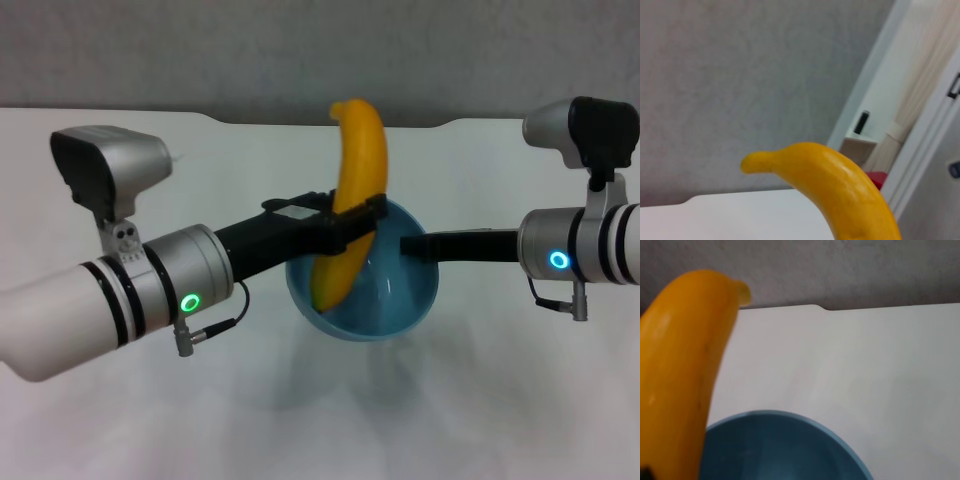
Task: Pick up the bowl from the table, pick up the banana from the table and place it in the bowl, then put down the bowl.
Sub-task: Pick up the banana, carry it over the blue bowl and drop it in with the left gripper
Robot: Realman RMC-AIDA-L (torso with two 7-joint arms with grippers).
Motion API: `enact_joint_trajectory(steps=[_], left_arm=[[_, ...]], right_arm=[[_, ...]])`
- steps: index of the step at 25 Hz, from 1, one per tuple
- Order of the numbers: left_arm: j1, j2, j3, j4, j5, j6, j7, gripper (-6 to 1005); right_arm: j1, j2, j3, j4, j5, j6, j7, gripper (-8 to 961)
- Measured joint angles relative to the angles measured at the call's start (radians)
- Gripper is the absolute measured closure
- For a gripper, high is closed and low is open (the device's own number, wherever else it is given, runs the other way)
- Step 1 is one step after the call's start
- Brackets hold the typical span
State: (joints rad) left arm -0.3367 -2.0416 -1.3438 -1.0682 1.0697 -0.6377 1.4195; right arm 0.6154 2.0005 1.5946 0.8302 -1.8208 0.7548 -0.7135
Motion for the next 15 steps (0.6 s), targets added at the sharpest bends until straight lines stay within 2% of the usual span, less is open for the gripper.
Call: enact_joint_trajectory(steps=[11, 15], left_arm=[[-0.007, -0.002, 0.019, 0.026, -0.069, -0.01, 0.07, 411], [-0.002, 0.001, 0.011, 0.028, -0.083, -0.008, 0.067, 225]], right_arm=[[0.001, 0.0, 0.001, -0.008, -0.001, 0.0, -0.001, 917], [0.002, 0.0, 0.001, -0.012, -0.003, 0.009, 0.004, 917]])
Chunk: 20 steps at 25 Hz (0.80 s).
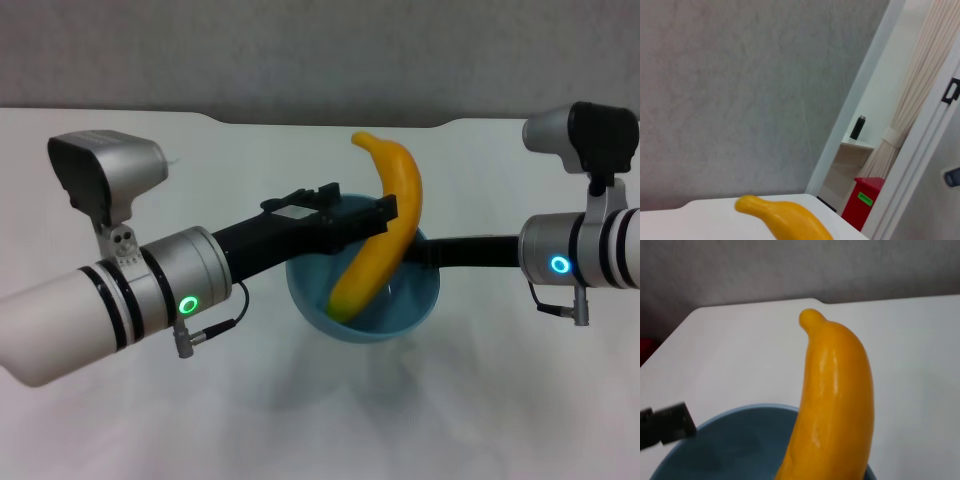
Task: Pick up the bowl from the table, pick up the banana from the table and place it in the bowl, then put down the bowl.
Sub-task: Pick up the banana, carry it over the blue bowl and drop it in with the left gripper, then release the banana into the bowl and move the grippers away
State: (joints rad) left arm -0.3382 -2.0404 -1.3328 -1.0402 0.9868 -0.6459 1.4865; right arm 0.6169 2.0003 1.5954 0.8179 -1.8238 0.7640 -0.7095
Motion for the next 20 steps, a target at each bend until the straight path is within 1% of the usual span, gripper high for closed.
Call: enact_joint_trajectory(steps=[1, 2, 5, 6, 7, 8, 11, 13, 15, 16, 18, 20], left_arm=[[0.003, 0.0, -0.005, 0.002, 0.0, 0.003, -0.001, 179], [0.003, 0.0, -0.005, 0.002, 0.0, 0.003, -0.001, 164], [0.035, 0.0, -0.049, -0.004, 0.003, 0.012, 0.003, 120], [0.045, 0.002, -0.07, -0.011, 0.005, 0.013, 0.004, 106], [0.06, 0.005, -0.118, -0.019, 0.012, 0.016, 0.004, 91], [0.06, 0.005, -0.118, -0.019, 0.012, 0.016, 0.004, 91], [0.077, 0.005, -0.178, -0.012, 0.025, 0.035, 0.006, 93], [0.091, 0.005, -0.204, -0.004, 0.048, 0.071, 0.007, 93], [0.095, 0.005, -0.208, -0.002, 0.076, 0.099, 0.009, 93], [0.095, 0.005, -0.208, -0.002, 0.12, 0.136, 0.008, 93], [0.094, 0.005, -0.206, -0.003, 0.144, 0.154, 0.006, 93], [0.091, 0.003, -0.201, -0.008, 0.181, 0.184, 0.005, 93]], right_arm=[[0.002, -0.001, 0.001, -0.006, 0.0, 0.005, 0.002, 917], [0.005, -0.002, 0.003, -0.014, -0.002, 0.011, 0.003, 917], [0.031, -0.006, 0.029, -0.05, -0.035, 0.042, 0.009, 917], [0.039, -0.006, 0.045, -0.058, -0.059, 0.054, 0.015, 917], [0.047, -0.006, 0.061, -0.066, -0.084, 0.066, 0.024, 917], [0.055, -0.006, 0.077, -0.074, -0.11, 0.078, 0.034, 917], [0.099, -0.005, 0.11, -0.113, -0.162, 0.103, 0.046, 918], [0.156, -0.005, 0.122, -0.158, -0.198, 0.129, 0.064, 918], [0.219, -0.01, 0.131, -0.207, -0.234, 0.158, 0.089, 918], [0.26, -0.013, 0.138, -0.243, -0.263, 0.171, 0.102, 918], [0.326, -0.014, 0.15, -0.306, -0.302, 0.176, 0.105, 918], [0.369, -0.014, 0.157, -0.342, -0.334, 0.167, 0.106, 918]])
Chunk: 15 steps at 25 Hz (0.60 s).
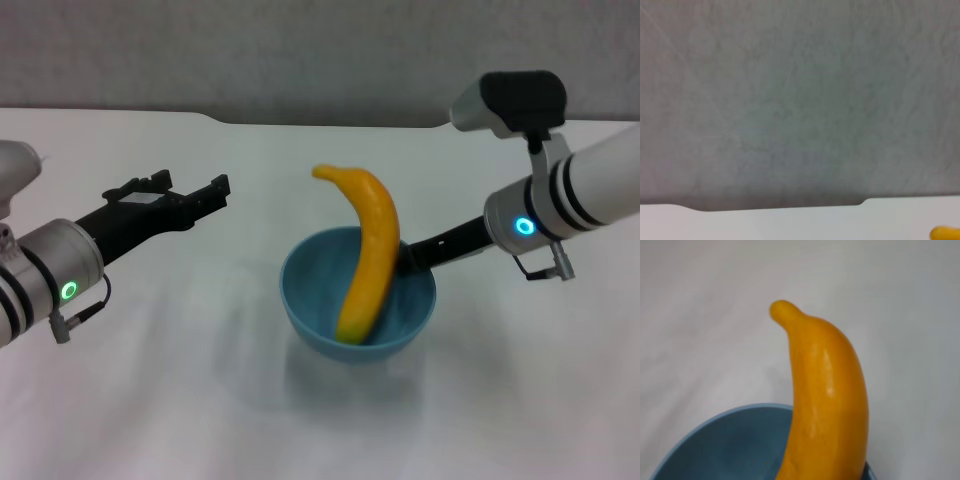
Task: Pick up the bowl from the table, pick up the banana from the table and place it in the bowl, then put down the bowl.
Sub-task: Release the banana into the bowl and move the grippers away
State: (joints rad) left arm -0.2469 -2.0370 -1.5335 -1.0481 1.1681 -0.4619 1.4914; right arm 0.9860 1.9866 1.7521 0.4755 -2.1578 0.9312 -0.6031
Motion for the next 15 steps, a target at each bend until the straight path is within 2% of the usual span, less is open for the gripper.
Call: enact_joint_trajectory(steps=[5, 7, 15], left_arm=[[-0.012, -0.002, 0.02, -0.005, 0.089, 0.116, 0.003, 93], [-0.014, -0.001, 0.033, -0.005, 0.182, 0.179, -0.008, 93], [0.003, -0.003, 0.045, -0.007, 0.27, 0.194, -0.048, 93]], right_arm=[[0.038, 0.003, 0.003, -0.04, -0.02, -0.019, 0.004, 918], [0.043, 0.008, 0.0, -0.049, -0.03, -0.02, 0.004, 918], [0.015, 0.018, -0.009, -0.061, -0.044, -0.029, -0.001, 918]])
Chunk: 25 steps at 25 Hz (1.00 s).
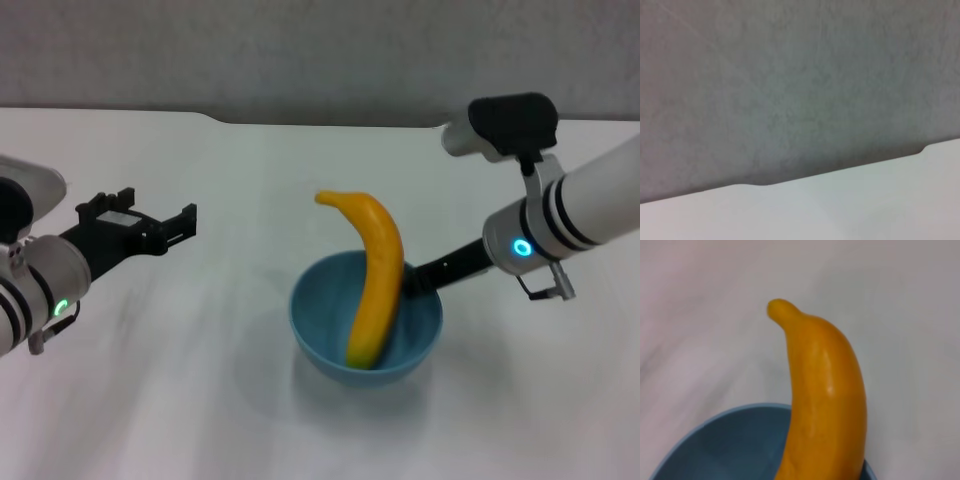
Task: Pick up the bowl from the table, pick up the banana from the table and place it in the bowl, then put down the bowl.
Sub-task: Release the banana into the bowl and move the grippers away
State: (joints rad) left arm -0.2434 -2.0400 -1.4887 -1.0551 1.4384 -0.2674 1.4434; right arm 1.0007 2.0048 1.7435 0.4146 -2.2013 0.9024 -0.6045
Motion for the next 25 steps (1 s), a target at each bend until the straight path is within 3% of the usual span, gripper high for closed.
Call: enact_joint_trajectory(steps=[9, 25], left_arm=[[0.011, -0.002, 0.047, 0.0, 0.001, 0.044, 0.005, 93], [0.019, -0.002, 0.041, 0.001, -0.014, 0.055, -0.005, 93]], right_arm=[[-0.037, 0.003, 0.001, -0.011, 0.005, -0.007, 0.0, 915], [-0.059, 0.003, 0.0, -0.014, 0.002, -0.035, -0.001, 908]])
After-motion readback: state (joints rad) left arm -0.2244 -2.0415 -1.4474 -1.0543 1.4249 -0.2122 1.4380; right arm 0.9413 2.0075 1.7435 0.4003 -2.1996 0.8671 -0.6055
